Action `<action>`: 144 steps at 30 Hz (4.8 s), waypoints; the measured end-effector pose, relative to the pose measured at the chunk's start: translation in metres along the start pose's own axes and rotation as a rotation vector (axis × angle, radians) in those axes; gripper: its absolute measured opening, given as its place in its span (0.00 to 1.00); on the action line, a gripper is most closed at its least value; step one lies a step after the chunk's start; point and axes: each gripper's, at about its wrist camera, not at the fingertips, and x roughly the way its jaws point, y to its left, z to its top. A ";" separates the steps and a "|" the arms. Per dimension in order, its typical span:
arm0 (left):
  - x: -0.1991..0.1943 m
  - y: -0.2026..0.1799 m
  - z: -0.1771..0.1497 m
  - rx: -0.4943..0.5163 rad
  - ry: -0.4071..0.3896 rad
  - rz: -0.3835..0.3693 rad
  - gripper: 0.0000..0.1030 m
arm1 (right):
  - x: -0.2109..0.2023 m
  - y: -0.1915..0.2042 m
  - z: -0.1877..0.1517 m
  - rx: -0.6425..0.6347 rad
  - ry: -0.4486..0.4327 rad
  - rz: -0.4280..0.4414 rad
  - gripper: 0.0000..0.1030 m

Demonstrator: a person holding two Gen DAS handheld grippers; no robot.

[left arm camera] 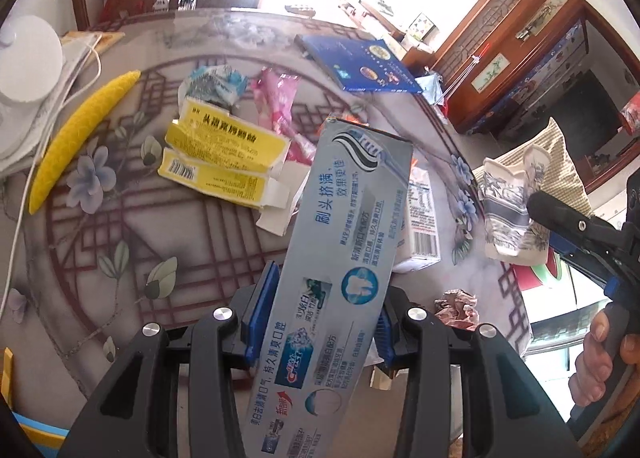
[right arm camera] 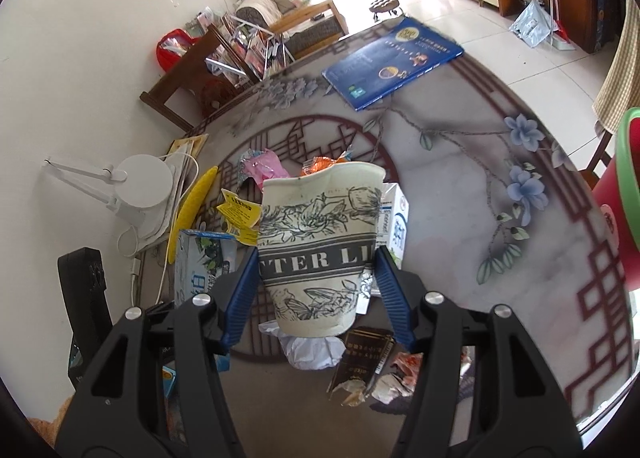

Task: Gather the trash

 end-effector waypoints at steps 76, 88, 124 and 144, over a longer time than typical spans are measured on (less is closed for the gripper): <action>0.101 -0.329 0.037 0.261 -0.064 -0.005 0.39 | -0.161 -0.334 0.046 0.285 -0.179 -0.167 0.55; 0.118 -0.384 0.054 0.327 -0.068 -0.057 0.39 | -0.166 -0.379 0.046 0.342 -0.176 -0.204 0.55; 0.113 -0.393 0.040 0.301 -0.065 -0.174 0.71 | -0.189 -0.365 0.034 0.338 -0.198 -0.270 0.66; 0.039 -0.098 -0.032 -0.027 0.017 0.140 0.72 | -0.066 -0.176 0.001 0.090 0.051 -0.125 0.71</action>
